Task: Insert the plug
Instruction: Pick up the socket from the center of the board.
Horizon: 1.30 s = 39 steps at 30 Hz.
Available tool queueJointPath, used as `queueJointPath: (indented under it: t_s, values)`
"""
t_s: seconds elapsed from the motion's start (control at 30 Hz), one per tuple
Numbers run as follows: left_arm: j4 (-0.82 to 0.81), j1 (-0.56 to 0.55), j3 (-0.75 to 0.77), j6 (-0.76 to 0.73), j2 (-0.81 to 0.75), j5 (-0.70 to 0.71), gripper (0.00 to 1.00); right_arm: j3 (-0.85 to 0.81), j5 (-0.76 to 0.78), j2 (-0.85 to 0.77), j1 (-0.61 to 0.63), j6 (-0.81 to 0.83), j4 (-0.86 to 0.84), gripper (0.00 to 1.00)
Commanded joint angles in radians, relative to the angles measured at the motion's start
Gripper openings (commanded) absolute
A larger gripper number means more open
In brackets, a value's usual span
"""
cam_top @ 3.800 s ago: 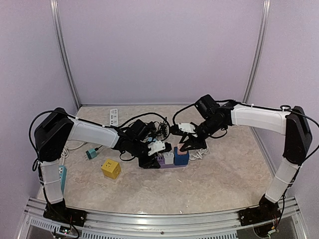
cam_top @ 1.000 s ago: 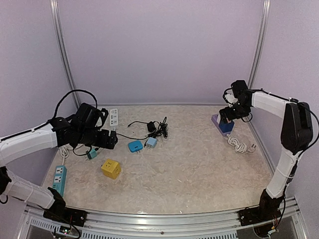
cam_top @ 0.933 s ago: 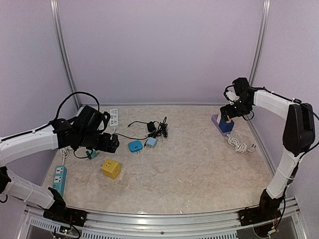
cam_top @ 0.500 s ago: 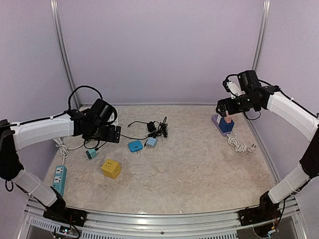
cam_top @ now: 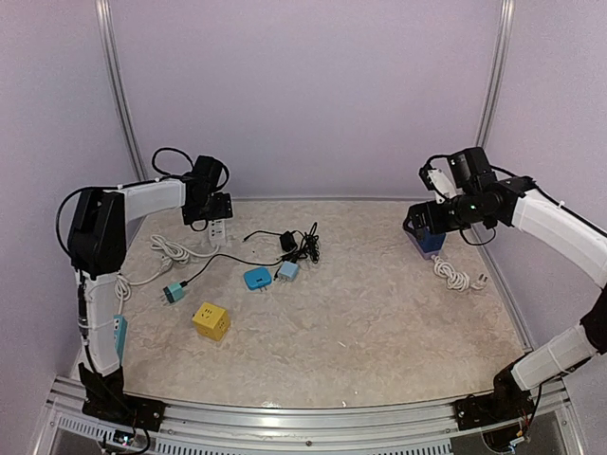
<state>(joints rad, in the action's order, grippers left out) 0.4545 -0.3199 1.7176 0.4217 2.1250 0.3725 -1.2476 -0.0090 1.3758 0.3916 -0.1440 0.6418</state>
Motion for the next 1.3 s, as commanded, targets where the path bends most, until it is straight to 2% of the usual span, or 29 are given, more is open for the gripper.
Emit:
queueJointPath:
  t_s: [0.0, 0.17, 0.2, 0.33, 0.43, 0.53, 0.57, 0.73, 0.83, 1.03, 1.27]
  values:
    - [0.052, 0.043, 0.082, 0.036, 0.117, -0.104, 0.93, 0.029, 0.027, -0.024, 0.012, -0.024, 0.014, 1.0]
    - [0.062, 0.06, 0.108, 0.073, 0.195, -0.154, 0.9, 0.05, 0.027, -0.031, 0.014, -0.035, 0.017, 1.0]
    - [0.068, 0.06, 0.12, 0.066, 0.206, -0.169, 0.85, 0.053, 0.022, -0.033, 0.015, -0.036, 0.014, 1.0]
    - [0.102, 0.058, 0.17, 0.024, 0.242, -0.205, 0.78, 0.059, 0.011, -0.033, 0.015, -0.044, 0.001, 1.0]
    - [0.166, 0.065, 0.213, -0.013, 0.271, -0.241, 0.65, 0.058, 0.011, -0.034, 0.014, -0.045, 0.002, 1.0]
    - [0.199, 0.065, 0.222, -0.034, 0.283, -0.24, 0.6, 0.063, 0.011, -0.047, 0.014, -0.036, 0.002, 1.0]
    - [0.194, 0.068, 0.213, -0.037, 0.28, -0.243, 0.53, 0.067, 0.011, -0.051, 0.013, -0.032, 0.001, 1.0]
    - [0.169, 0.073, 0.164, -0.043, 0.25, -0.251, 0.02, 0.07, 0.013, -0.06, 0.015, -0.021, 0.007, 1.0]
    - [0.131, 0.069, 0.11, -0.058, 0.198, -0.217, 0.0, 0.07, 0.025, -0.07, 0.014, -0.015, 0.015, 1.0]
    - [0.006, 0.035, -0.045, -0.153, -0.067, -0.073, 0.0, 0.072, 0.014, -0.125, 0.015, -0.014, 0.005, 1.0]
    - [-0.008, -0.049, -0.091, -0.252, -0.337, 0.063, 0.0, 0.125, -0.174, -0.272, 0.014, -0.023, -0.172, 1.0]
